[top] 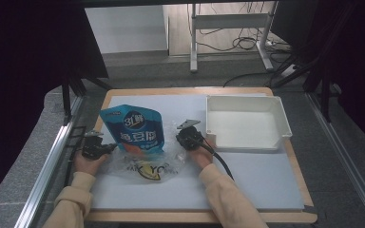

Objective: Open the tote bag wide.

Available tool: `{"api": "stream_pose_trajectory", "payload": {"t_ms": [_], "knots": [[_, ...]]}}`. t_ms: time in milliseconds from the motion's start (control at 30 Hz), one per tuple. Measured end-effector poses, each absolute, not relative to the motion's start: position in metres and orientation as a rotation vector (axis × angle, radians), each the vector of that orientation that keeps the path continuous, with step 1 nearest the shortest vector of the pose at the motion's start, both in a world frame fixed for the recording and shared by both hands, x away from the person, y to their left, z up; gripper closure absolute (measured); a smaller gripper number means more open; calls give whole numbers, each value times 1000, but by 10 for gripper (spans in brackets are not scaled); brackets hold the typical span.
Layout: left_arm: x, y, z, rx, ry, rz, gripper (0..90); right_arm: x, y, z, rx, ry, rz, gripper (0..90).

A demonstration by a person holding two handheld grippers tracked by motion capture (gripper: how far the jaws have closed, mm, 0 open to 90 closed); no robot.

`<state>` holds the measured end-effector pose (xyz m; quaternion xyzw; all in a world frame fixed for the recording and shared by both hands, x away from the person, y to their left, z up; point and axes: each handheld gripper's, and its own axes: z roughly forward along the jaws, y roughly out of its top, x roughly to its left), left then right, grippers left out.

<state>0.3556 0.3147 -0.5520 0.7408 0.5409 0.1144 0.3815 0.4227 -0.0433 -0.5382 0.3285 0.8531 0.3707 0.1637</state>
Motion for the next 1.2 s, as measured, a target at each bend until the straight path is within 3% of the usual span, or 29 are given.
{"api": "stream_pose_trajectory", "payload": {"t_ms": [133, 433, 600, 867, 1200], "knots": [[356, 315, -552, 1885, 1385, 286, 882, 423, -45, -538, 937, 2436, 1062, 850], [356, 314, -552, 1881, 1383, 279, 881, 402, -61, -501, 922, 2386, 1224, 548], [356, 313, -552, 1881, 1387, 281, 881, 380, -66, -480, 935, 2356, 1331, 521], [356, 314, -552, 1885, 1385, 275, 881, 357, -78, -452, 859, 2315, 1437, 562], [356, 313, -552, 1886, 1387, 277, 882, 328, -56, -435, 659, 2417, 1525, 873]]}}
